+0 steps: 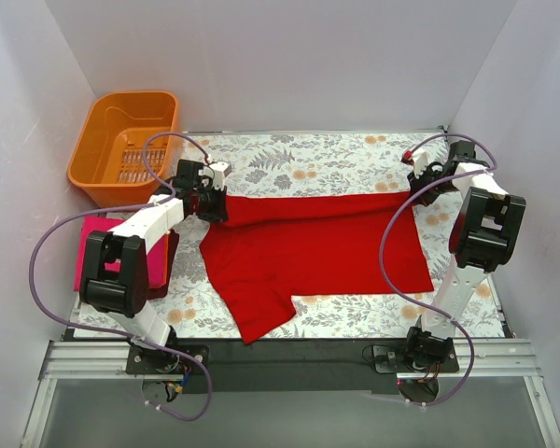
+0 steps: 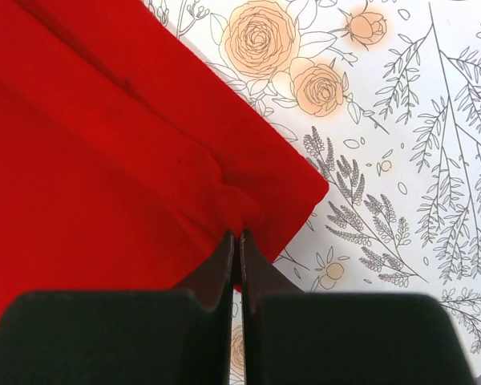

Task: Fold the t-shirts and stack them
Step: Fold the tshirt

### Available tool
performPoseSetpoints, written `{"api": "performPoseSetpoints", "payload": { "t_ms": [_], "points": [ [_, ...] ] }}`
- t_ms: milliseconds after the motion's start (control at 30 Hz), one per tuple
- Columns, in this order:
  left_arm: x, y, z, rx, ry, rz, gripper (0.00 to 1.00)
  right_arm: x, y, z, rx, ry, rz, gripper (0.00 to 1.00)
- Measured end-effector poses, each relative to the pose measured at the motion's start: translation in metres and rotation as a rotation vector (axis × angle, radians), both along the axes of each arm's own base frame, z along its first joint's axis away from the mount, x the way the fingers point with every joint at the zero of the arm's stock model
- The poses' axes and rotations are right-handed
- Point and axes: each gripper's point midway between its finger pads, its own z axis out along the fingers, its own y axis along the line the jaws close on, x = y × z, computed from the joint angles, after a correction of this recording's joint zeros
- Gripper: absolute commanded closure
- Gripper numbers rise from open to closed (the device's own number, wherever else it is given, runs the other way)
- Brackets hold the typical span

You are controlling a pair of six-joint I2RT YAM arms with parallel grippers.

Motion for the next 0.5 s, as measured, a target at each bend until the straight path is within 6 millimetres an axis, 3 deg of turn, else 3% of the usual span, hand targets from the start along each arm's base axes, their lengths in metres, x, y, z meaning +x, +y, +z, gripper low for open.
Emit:
{"api": "performPoseSetpoints", "payload": {
  "t_ms": [100,133,267,367,500],
  "points": [
    [-0.007,-0.003,-0.009,0.007,0.026,-0.011,0.98,-0.001,-0.001,-0.002,-0.008,-0.001,0.008,0.91],
    [-0.009,-0.003,-0.012,0.011,0.037,-0.012,0.89,-0.003,-0.001,-0.004,-0.012,0.004,0.010,0.87],
    [-0.014,-0.002,-0.019,0.024,0.058,-0.041,0.74,-0.011,-0.005,-0.012,-0.038,0.033,0.016,0.64],
    [-0.022,-0.001,-0.021,0.035,0.069,-0.080,0.66,-0.017,-0.008,-0.014,-0.059,0.053,0.027,0.61],
    [-0.031,0.001,-0.016,0.040,0.084,-0.119,0.62,-0.029,-0.008,-0.013,-0.073,0.091,0.049,0.61]
  ]
}}
